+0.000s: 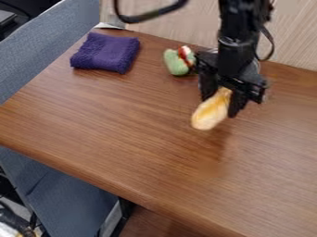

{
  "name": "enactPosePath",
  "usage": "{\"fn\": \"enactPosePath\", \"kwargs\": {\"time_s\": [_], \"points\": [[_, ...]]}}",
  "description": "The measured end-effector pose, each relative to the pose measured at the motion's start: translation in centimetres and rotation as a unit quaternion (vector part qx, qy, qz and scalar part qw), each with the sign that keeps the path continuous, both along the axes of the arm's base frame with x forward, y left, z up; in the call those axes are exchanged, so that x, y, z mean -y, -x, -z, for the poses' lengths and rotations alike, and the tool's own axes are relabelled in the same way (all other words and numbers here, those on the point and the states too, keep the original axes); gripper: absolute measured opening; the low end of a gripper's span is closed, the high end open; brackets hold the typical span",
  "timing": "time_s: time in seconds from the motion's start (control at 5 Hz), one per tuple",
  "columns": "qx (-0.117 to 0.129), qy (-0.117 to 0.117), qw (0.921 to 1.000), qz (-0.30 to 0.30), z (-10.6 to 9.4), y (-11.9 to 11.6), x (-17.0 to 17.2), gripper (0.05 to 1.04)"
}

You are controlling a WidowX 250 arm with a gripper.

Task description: Move the bread to the right side of the table under the pot.

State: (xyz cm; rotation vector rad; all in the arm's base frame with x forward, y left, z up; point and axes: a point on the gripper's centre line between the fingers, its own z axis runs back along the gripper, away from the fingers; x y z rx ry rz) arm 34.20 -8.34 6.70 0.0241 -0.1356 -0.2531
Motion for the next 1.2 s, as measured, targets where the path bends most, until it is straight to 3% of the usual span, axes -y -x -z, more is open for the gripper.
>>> {"fn": "enactPosePath", "kwargs": {"time_s": [0.4, 0.6, 0.8, 1.2], "points": [[-0.011, -0.012, 0.9994, 0.031, 3.3, -2.2, 2.7, 0.636], [-0.008, -0.011, 0.9993, 0.035, 3.4, -2.3, 2.8, 0.714], [-0.011, -0.006, 0.9995, 0.03, 3.5, -2.2, 2.9, 0.979], [-0.014, -0.005, 0.9994, 0.031, 3.4, -2.1, 2.9, 1.0]]}}
